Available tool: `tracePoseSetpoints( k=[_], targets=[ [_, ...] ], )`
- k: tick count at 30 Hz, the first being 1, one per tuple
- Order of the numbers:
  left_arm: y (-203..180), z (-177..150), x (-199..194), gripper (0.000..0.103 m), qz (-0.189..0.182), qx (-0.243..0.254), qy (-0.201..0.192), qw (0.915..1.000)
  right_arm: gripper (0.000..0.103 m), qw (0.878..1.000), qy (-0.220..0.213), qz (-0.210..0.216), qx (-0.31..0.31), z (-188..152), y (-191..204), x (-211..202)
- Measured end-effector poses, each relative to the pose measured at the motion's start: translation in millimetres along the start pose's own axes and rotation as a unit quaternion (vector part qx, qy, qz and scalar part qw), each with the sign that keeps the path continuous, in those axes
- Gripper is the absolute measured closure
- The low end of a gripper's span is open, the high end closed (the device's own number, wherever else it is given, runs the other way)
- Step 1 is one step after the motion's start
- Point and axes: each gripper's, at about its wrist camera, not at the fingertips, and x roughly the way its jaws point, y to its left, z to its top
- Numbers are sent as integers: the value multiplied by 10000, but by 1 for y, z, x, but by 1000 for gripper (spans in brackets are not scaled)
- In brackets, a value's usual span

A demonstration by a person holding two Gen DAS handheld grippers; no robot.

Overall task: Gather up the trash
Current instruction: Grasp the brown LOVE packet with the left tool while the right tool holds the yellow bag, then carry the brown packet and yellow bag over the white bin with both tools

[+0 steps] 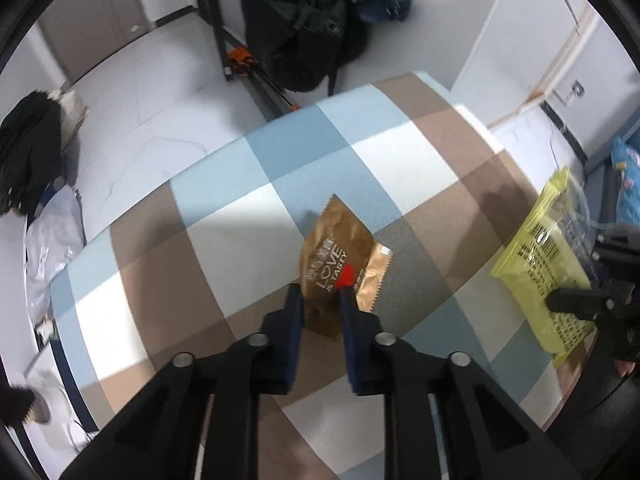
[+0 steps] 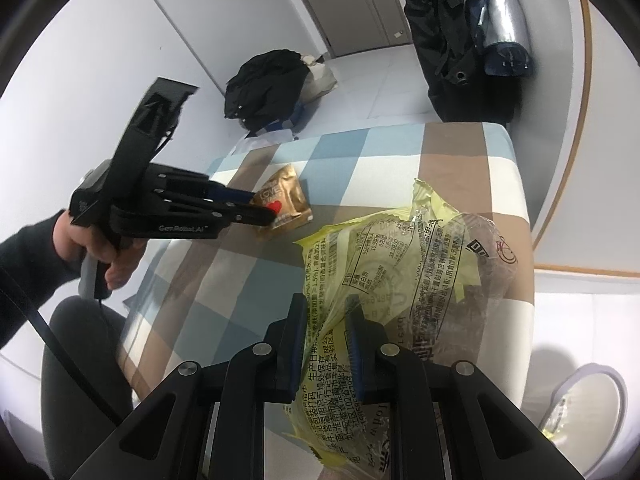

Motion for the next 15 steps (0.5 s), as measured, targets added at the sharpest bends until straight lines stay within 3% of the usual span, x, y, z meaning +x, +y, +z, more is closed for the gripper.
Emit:
tracePoseSetpoints(
  k=[8, 15],
  targets=[
    [-11, -6, -15, 102, -196, -560, -206, 9980, 85, 9998, -134, 55, 96, -3, 0, -9],
    [-19, -13, -27, 103, -39, -796, -437, 9959, 85, 9996, -257, 54, 79, -8, 3, -21]
  ],
)
